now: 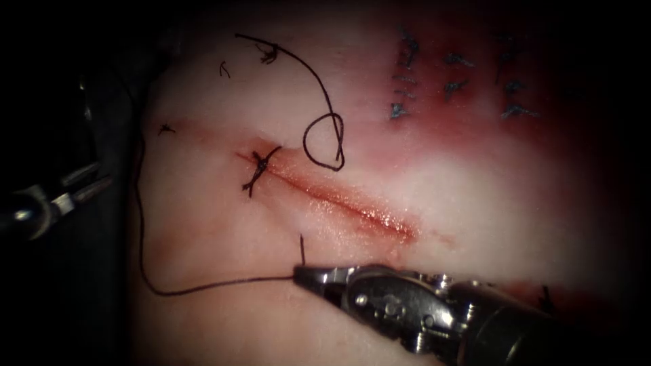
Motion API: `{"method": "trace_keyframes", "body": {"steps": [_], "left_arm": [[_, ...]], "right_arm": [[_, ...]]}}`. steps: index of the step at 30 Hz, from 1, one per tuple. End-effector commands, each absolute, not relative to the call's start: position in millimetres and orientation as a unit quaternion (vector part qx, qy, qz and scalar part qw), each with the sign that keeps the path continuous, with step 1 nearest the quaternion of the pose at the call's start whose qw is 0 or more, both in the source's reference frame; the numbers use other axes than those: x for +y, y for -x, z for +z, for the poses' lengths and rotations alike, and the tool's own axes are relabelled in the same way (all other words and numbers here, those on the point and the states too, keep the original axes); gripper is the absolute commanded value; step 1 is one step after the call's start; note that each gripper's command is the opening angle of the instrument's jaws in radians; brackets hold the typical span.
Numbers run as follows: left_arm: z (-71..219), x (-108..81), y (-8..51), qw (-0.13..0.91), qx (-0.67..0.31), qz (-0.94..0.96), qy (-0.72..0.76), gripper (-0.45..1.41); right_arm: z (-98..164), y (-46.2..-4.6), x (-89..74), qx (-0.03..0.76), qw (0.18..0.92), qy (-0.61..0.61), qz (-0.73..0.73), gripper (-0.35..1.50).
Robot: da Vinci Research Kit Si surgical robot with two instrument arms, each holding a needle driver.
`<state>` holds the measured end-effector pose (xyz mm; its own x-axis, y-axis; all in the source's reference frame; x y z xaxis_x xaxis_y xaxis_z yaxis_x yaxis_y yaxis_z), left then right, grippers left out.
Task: Wound Closure
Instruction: Pull the suture through the wound until only a short tail remains.
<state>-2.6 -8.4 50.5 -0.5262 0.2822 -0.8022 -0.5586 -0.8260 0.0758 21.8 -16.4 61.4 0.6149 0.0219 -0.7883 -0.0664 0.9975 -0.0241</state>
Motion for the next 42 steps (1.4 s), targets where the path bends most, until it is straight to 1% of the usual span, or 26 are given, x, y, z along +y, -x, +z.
{"method": "trace_keyframes", "body": {"steps": [1,9,17,18,19,20,21,22,24,25,26,30,32,33,35,39,42], "left_arm": [[51.2,-7.9,3.4,0.244,0.162,0.858,0.422,-0.35],[51.8,-8.2,4.6,0.239,0.141,0.864,0.421,-0.35],[52.1,-7.8,4.6,0.238,0.135,0.866,0.418,-0.35],[52.2,-7.8,4.6,0.238,0.135,0.866,0.418,-0.35],[52.2,-7.8,4.6,0.238,0.135,0.866,0.418,-0.35],[52.2,-7.8,4.6,0.238,0.135,0.866,0.419,-0.35],[52.2,-7.8,4.6,0.238,0.135,0.866,0.419,-0.35],[52.2,-7.8,4.6,0.238,0.135,0.866,0.419,-0.35],[52.2,-7.8,4.6,0.237,0.134,0.867,0.418,-0.35],[52.2,-7.7,4.5,0.237,0.134,0.867,0.418,-0.35],[52.2,-7.7,4.5,0.237,0.134,0.867,0.418,-0.35],[52.5,-7.5,4.5,0.237,0.134,0.867,0.418,-0.35],[52.5,-7.4,4.5,0.237,0.134,0.867,0.418,-0.35],[52.6,-7.4,4.5,0.237,0.134,0.866,0.419,-0.35],[52.8,-7.2,4.4,0.237,0.134,0.866,0.419,-0.35],[53.2,-6.8,4.0,0.235,0.133,0.866,0.42,-0.35],[53.4,-6.7,3.7,0.233,0.132,0.866,0.422,-0.35]], "right_arm": [[60.3,-23.3,-18.3,0.438,0.898,0.023,0.021,-0.35],[56.4,-27.6,-26.2,0.44,0.898,-0.007,-0.032,-0.35],[54.1,-31.5,-31.4,0.463,0.884,-0.026,-0.056,-0.35],[53.9,-32.0,-31.2,0.462,0.885,-0.032,-0.05,-0.27],[53.8,-32.1,-30.9,0.466,0.883,-0.029,-0.046,0.24],[53.7,-32.2,-30.3,0.478,0.878,-0.01,-0.033,0.93],[53.6,-32.1,-29.9,0.492,0.87,0.008,-0.022,1.2],[53.4,-31.9,-29.5,0.501,0.865,0.021,-0.013,1.28],[52.0,-29.9,-27.1,0.499,0.866,0.017,0.001,1.35],[51.2,-28.7,-26.2,0.501,0.865,0.009,0.006,1.33],[51.2,-28.7,-26.2,0.501,0.865,0.009,0.006,1.33],[48.4,-23.3,-22.3,0.524,0.851,0.019,0.027,1.31],[48.1,-22.3,-21.5,0.528,0.848,0.027,0.036,1.35],[47.9,-21.2,-20.6,0.536,0.842,0.039,0.049,1.41],[47.8,-20.3,-20.1,0.545,0.834,0.048,0.066,1.48],[46.9,-19.2,-21.0,0.552,0.83,0.042,0.068,1.48],[46.8,-18.1,-20.2,0.537,0.84,0.055,0.062,1.45]]}}
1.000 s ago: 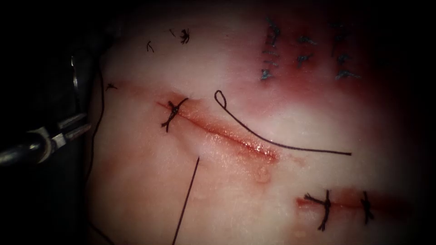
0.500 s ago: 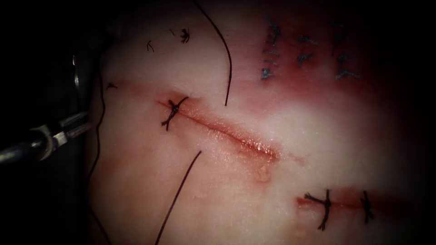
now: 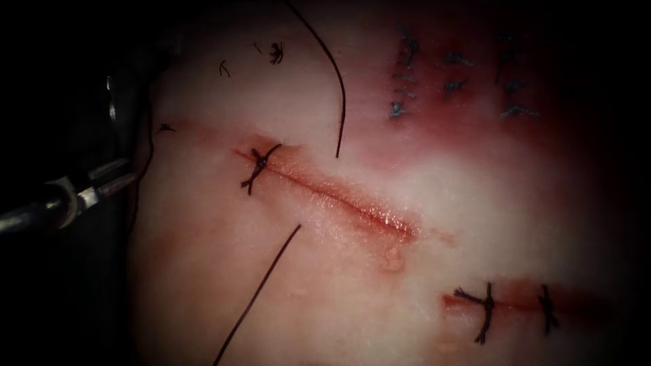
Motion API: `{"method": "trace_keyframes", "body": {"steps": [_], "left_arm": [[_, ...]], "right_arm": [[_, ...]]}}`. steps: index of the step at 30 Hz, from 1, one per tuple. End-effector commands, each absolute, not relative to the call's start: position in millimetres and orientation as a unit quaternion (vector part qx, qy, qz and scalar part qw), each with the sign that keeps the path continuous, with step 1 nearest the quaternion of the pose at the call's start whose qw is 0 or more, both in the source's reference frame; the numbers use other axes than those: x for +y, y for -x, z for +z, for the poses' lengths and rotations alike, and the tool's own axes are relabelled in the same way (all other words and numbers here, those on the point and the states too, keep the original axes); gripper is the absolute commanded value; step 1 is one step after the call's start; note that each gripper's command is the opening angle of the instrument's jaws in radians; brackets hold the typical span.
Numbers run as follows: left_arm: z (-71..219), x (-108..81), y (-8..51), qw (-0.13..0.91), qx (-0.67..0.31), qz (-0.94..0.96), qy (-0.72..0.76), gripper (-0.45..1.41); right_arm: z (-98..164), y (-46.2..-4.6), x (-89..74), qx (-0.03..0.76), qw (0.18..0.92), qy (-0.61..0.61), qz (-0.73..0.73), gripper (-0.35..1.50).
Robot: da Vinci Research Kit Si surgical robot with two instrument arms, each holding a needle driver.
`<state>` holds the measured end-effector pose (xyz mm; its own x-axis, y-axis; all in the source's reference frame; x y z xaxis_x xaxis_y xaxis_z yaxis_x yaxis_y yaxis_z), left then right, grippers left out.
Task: Wound Closure
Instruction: Pull the suture through the wound until only a short tail remains.
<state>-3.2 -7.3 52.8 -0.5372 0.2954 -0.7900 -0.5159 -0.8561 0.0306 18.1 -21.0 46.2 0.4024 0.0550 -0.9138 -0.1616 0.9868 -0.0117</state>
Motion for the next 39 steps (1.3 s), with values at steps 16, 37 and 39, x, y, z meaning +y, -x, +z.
{"method": "trace_keyframes", "body": {"steps": [16,37,39], "left_arm": [[53.6,-8.2,4.2,0.244,0.132,0.865,0.418,-0.35],[53.9,-9.0,4.3,0.251,0.129,0.864,0.416,-0.35],[53.9,-9.0,4.3,0.251,0.13,0.864,0.416,-0.35]], "right_arm": [[62.7,-21.5,-13.3,0.477,0.875,0.075,0.028,1.35],[65.2,-23.0,-9.4,0.451,0.89,0.058,-0.021,-0.35],[65.0,-23.1,-9.6,0.45,0.891,0.047,-0.027,-0.35]]}}
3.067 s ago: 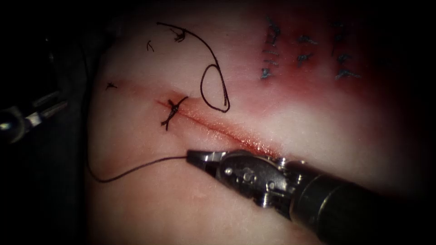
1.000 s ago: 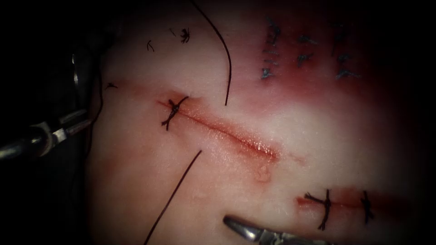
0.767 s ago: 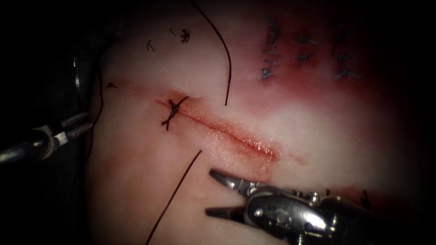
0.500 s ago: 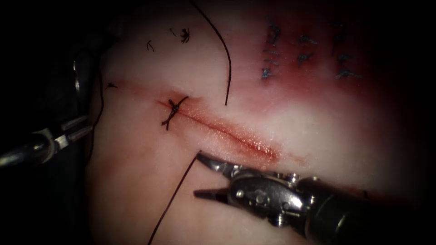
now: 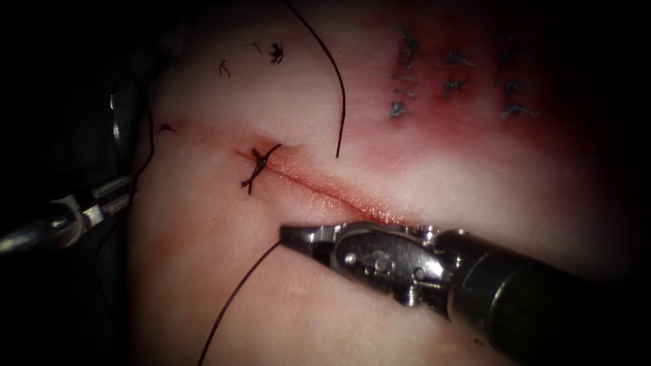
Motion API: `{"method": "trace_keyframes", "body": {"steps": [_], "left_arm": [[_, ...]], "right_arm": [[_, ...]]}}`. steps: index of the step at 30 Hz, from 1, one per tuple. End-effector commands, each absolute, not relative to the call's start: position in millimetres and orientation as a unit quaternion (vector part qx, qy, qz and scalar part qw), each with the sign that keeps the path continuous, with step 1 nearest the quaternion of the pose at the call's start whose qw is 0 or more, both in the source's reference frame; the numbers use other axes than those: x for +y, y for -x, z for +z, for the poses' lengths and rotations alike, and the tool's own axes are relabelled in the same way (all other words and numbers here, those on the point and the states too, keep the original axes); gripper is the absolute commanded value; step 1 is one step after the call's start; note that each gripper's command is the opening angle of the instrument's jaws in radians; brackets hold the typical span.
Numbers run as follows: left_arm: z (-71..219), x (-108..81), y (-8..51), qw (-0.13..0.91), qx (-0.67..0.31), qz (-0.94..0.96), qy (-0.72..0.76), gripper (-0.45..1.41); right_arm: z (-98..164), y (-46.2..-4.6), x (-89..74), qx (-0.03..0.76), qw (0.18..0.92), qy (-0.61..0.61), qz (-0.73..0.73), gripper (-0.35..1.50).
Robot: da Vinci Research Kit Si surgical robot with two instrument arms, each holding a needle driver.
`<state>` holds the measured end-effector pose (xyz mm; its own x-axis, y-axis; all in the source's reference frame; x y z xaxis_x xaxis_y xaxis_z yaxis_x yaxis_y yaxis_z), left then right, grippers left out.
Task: Wound Closure
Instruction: Pull the suture through the wound until only a short tail remains.
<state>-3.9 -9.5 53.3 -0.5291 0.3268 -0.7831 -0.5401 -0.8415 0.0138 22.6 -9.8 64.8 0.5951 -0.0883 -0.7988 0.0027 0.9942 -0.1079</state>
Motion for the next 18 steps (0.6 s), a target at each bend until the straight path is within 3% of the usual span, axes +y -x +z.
{"method": "trace_keyframes", "body": {"steps": [1,12,18], "left_arm": [[53.9,-9.0,4.3,0.25,0.129,0.865,0.416,-0.35],[54.1,-9.3,4.3,0.251,0.128,0.865,0.416,-0.35],[54.2,-9.3,4.8,0.253,0.127,0.864,0.417,-0.35]], "right_arm": [[64.9,-23.1,-9.6,0.451,0.891,0.047,-0.027,-0.35],[62.2,-21.6,-13.4,0.465,0.884,0.033,-0.041,-0.35],[61.0,-22.9,-17.8,0.466,0.883,0.017,-0.056,-0.35]]}}
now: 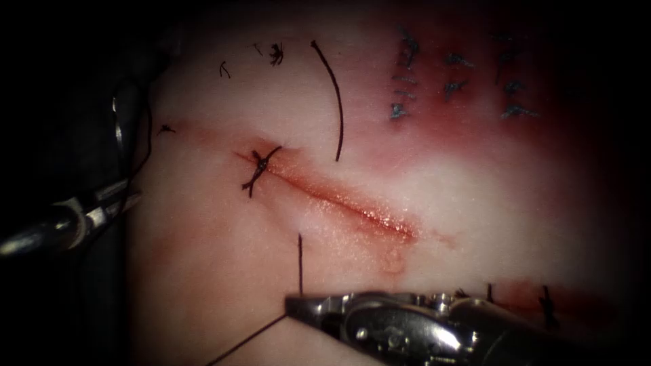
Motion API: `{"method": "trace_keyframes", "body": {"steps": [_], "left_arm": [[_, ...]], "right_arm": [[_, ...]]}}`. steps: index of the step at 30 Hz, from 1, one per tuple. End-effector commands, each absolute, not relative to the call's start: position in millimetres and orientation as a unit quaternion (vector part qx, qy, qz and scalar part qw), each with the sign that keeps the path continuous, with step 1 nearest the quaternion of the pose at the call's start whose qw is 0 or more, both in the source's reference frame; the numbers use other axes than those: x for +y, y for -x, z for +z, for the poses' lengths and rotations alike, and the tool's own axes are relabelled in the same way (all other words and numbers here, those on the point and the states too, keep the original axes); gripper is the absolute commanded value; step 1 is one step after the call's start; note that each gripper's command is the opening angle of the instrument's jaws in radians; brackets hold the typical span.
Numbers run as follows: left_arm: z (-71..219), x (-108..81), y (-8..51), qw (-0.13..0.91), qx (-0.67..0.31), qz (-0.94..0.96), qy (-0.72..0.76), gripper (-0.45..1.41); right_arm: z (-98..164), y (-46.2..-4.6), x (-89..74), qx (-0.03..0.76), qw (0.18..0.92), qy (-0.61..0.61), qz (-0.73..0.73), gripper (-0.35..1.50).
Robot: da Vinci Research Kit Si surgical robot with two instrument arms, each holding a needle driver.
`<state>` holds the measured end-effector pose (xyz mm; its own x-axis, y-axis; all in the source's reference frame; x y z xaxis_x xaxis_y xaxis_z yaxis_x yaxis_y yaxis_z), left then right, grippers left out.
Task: Wound Closure
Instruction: Pull the suture through the wound until only a short tail remains, then set the needle down onto the skin.
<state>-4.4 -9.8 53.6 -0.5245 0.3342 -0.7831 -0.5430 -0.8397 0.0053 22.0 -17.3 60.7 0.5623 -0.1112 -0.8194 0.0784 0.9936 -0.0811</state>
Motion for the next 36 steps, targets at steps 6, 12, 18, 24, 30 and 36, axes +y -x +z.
{"method": "trace_keyframes", "body": {"steps": [6,12,18,24,30,36], "left_arm": [[54.2,-9.4,4.8,0.251,0.125,0.865,0.416,-0.35],[54.3,-9.5,4.7,0.251,0.125,0.865,0.416,-0.35],[54.2,-9.5,4.8,0.25,0.123,0.865,0.417,-0.35],[54.0,-9.4,5.1,0.248,0.118,0.863,0.423,-0.35],[52.1,-7.9,6.2,0.247,0.104,0.856,0.443,-0.35],[49.1,-4.3,8.5,0.23,0.129,0.848,0.46,-0.35]], "right_arm": [[60.2,-23.2,-19.8,0.469,0.881,0.007,-0.058,-0.35],[59.4,-23.4,-21.0,0.473,0.879,0.006,-0.062,-0.35],[59.6,-23.4,-22.0,0.474,0.879,0.002,-0.057,-0.35],[59.8,-23.7,-22.1,0.482,0.876,-0.001,-0.023,0.89],[58.2,-22.4,-21.4,0.493,0.869,0.039,0.017,1.42],[55.1,-19.3,-21.2,0.501,0.861,0.07,0.049,1.48]]}}
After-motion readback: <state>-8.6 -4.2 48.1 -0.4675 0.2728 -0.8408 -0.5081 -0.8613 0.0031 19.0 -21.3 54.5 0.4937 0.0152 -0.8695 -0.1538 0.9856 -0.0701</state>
